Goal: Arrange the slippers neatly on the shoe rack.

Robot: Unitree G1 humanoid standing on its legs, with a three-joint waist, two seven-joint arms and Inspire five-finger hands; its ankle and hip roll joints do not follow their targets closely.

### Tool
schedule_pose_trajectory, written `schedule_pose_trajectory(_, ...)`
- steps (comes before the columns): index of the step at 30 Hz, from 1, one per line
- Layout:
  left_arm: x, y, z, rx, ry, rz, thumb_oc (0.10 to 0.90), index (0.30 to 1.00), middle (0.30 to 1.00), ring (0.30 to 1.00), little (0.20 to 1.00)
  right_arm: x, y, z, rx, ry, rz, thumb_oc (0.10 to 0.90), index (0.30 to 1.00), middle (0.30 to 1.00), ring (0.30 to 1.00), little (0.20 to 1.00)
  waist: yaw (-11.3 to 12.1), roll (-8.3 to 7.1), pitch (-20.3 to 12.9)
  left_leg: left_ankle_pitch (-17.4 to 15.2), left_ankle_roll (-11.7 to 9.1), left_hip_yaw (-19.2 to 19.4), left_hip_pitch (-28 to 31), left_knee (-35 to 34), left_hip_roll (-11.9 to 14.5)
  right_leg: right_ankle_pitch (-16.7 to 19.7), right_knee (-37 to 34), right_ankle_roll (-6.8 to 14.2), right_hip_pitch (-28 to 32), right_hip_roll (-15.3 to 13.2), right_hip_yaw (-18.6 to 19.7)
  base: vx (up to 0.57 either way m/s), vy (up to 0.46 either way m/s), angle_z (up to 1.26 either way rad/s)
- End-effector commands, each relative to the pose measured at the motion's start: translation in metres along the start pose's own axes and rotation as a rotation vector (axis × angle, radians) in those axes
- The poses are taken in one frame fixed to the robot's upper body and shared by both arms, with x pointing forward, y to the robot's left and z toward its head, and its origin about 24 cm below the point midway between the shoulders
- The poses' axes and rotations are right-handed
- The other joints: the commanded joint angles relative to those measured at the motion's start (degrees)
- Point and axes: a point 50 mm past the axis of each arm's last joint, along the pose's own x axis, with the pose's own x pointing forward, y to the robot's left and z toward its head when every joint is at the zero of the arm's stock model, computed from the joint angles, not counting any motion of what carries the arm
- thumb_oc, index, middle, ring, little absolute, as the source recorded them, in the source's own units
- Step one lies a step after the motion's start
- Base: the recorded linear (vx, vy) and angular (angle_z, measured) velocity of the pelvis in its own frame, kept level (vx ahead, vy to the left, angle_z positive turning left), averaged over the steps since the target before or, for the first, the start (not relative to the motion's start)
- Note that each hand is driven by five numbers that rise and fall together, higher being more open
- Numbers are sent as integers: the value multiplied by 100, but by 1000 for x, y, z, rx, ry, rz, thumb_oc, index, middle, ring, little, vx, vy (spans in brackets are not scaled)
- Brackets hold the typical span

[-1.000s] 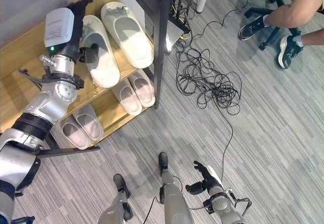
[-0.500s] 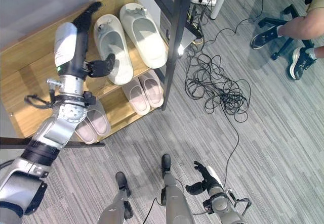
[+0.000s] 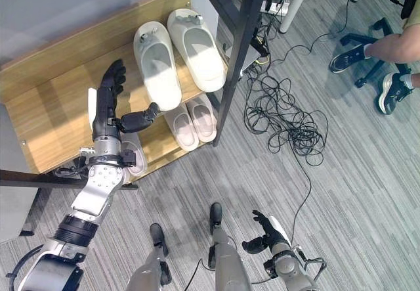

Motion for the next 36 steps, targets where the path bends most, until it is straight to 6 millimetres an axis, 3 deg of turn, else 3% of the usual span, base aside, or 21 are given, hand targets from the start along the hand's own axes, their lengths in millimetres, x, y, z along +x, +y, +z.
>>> schedule_pose_trajectory(1,16,-7,41,-121,-207,-35,800,900,900,900,900,-8,-20,-7,-17,-12,-79,800,900,900,900,900,38,-22,-285,-140,-194,-181,-109,-44,323,-1083,360,416,216,-224,15,0,0,0)
schedule_pose_trajectory(4,12,-15,39,-131,-190,-68,800,900,900,900,900,-8,-20,-7,-23,-7,-86,800,900,900,900,900,46,-17,-290,-131,-187,-188,-125,-44,325,-1091,364,407,215,-220,11,0,0,0)
schedule_pose_trajectory(8,5,-43,36,-168,-154,-160,800,900,900,900,900,-7,-18,-4,-34,-17,-97,800,900,900,900,900,21,14,-262,-131,-168,-182,-130,-44,304,-1111,421,383,177,-222,36,-8,-2,2)
schedule_pose_trajectory(19,6,-70,45,-186,-160,-248,800,900,900,900,900,-9,-15,-11,-44,13,-101,800,900,900,900,900,-82,44,-195,-182,-151,-97,-88,-44,289,-1130,498,399,113,-263,98,0,0,0)
schedule_pose_trajectory(28,12,-69,51,-164,-184,-242,800,900,900,900,900,-11,-13,-14,-44,22,-96,800,900,900,900,900,-105,75,-251,-197,-150,-79,-46,-44,289,-1148,502,396,136,-254,114,0,0,0)
schedule_pose_trajectory(36,12,-48,61,-132,-264,-207,800,900,900,900,900,-12,-13,-17,-25,31,-92,800,900,900,900,900,-27,131,-345,-202,-166,-124,48,-44,275,-1217,492,388,292,-245,37,0,0,0)
